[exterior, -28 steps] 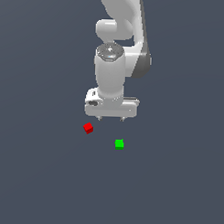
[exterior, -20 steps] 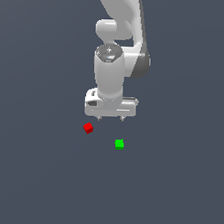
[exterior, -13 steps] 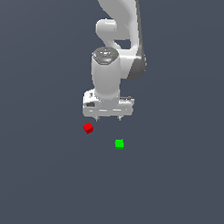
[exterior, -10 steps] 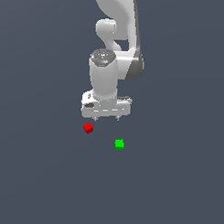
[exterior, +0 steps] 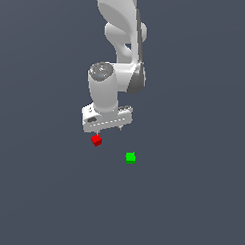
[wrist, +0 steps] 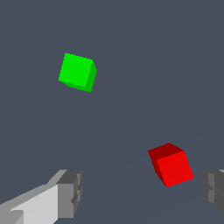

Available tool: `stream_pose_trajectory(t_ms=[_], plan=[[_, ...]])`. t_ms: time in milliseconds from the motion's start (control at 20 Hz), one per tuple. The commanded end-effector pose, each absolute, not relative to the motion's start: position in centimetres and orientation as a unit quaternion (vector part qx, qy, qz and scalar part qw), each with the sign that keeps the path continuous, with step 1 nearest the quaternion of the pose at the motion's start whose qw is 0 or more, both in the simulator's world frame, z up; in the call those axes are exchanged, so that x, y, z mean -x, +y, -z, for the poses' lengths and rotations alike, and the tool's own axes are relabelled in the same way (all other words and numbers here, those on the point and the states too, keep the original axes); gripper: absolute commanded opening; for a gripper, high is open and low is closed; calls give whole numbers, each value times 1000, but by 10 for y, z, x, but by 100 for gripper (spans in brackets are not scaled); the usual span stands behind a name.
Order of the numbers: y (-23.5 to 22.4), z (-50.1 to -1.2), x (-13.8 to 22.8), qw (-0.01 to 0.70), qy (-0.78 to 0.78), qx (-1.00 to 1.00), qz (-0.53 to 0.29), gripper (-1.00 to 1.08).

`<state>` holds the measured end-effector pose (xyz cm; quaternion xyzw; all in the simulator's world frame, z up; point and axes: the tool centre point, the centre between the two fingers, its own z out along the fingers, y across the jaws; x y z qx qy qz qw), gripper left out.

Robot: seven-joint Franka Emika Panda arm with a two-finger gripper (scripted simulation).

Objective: Stack the red cube on top of the green cube.

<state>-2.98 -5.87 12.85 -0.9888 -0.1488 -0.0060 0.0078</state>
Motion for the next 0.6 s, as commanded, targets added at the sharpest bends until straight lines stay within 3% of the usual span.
stream_pose_trajectory(t_ms=[0, 550], plan=[[-69, -120, 34, 7, -175, 985, 5, 100], [-111, -85, 42, 3, -273, 962, 2, 100]])
